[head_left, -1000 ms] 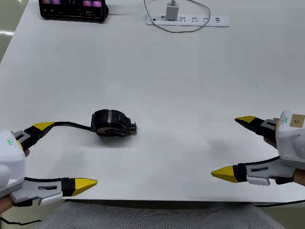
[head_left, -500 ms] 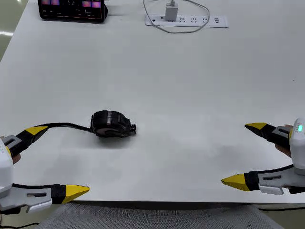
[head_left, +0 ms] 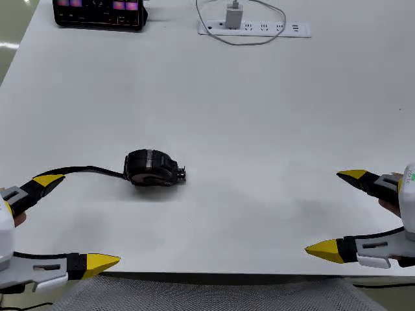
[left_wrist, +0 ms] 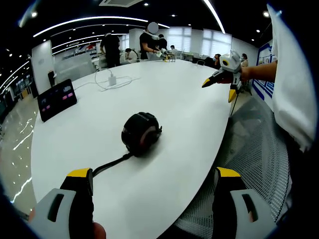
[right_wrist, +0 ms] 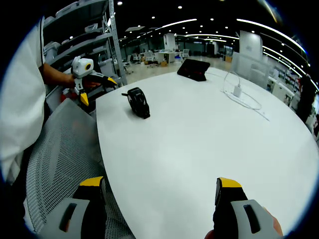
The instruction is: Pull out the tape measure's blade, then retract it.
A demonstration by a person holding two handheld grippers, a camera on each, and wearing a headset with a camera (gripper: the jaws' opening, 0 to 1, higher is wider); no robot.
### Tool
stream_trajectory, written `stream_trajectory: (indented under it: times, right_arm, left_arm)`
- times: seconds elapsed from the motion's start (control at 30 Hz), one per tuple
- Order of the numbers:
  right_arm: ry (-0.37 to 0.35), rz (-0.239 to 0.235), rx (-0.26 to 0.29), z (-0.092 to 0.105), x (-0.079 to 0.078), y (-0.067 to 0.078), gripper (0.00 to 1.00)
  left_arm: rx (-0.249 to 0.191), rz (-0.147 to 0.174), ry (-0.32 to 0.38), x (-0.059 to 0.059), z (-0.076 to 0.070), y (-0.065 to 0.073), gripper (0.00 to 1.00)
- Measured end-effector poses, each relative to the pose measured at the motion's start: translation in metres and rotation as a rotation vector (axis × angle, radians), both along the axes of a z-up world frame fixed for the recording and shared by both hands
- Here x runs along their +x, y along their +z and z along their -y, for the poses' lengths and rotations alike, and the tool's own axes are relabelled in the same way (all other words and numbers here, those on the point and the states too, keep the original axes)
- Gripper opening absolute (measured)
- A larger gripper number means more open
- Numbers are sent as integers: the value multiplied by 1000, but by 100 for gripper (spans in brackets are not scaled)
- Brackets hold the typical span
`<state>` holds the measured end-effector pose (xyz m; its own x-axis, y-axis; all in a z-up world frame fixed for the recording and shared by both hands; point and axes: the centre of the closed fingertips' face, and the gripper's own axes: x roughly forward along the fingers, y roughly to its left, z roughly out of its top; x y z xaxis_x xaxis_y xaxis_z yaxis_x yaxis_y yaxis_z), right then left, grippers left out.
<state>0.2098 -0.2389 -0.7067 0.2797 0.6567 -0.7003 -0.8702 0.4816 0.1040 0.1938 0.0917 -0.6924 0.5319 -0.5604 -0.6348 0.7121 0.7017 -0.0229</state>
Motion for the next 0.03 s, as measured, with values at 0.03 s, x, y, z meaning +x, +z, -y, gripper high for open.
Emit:
stream_trajectory:
  times: [0.03]
  right_arm:
    - [0,0,0,0,0,0,90]
  left_arm:
    - [-2,-3,1,0,0,0,99]
